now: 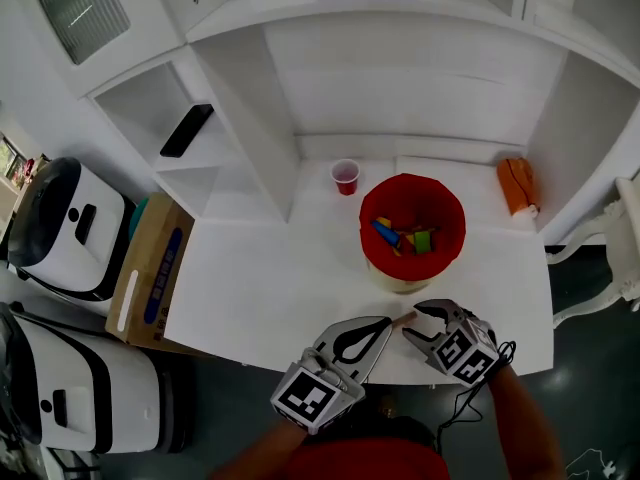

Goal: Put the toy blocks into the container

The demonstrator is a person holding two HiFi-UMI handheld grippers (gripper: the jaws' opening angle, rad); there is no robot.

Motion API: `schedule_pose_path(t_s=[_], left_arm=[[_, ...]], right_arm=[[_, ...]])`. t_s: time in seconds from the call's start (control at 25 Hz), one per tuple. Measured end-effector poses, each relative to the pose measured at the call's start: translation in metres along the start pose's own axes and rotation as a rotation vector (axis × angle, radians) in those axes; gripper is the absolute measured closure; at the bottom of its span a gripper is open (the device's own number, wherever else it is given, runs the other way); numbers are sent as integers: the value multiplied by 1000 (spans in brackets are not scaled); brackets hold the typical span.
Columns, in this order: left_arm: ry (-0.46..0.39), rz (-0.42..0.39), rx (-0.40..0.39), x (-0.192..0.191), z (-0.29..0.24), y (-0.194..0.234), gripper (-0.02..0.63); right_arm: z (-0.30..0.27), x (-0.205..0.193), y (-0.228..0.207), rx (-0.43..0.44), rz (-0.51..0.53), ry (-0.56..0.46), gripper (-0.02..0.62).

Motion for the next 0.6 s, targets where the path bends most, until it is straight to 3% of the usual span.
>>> schedule_pose_path(t_s=[0.28,0.44,0.6], left_arm=[[9,8,47,1,17,10,591],[17,14,59,-2,20,12,591],[10,17,63,-2,21,14,591]], right_arm=[[-29,-6,-7,67,99,143,379],[-28,-6,-2,34,125,132,502],[-18,-9,13,27,68,59,505]])
Point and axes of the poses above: the fingertips, and each gripper's own axes: z backward along the fingers, y to its left, x out of its top, the point moved 10 cm from there along z, backward along the fingers, and after that the axes turned 11 degrees about x, right-handed, at the moved point
